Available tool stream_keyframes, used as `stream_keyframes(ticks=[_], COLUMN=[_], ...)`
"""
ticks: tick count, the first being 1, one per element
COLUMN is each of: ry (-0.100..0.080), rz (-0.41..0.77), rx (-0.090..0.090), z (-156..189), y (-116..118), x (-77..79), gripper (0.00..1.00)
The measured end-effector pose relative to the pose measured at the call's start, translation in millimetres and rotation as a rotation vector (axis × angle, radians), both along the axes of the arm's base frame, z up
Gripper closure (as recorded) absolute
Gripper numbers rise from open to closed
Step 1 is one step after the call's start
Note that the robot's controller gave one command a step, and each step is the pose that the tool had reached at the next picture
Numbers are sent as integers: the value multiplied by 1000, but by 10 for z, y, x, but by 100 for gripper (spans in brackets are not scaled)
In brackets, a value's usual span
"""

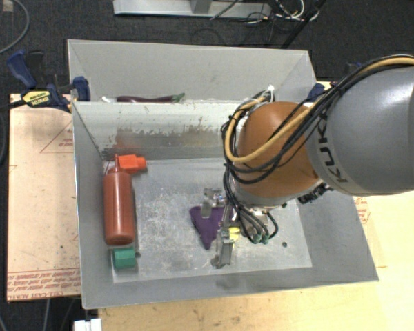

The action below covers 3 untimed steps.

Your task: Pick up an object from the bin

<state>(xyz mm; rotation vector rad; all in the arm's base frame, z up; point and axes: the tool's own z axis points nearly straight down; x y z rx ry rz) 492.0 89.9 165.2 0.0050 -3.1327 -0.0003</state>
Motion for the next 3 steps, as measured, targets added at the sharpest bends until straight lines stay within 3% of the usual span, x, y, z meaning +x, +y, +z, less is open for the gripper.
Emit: stream_keyframes(ticks=[1,2,3], ry=[-8,-10,-10], rz=[-3,78,64], rx=[1,2,3], z=[42,-400,-928], y=[-4,-220,-728], x=[19,265,498], gripper=[0,0,0])
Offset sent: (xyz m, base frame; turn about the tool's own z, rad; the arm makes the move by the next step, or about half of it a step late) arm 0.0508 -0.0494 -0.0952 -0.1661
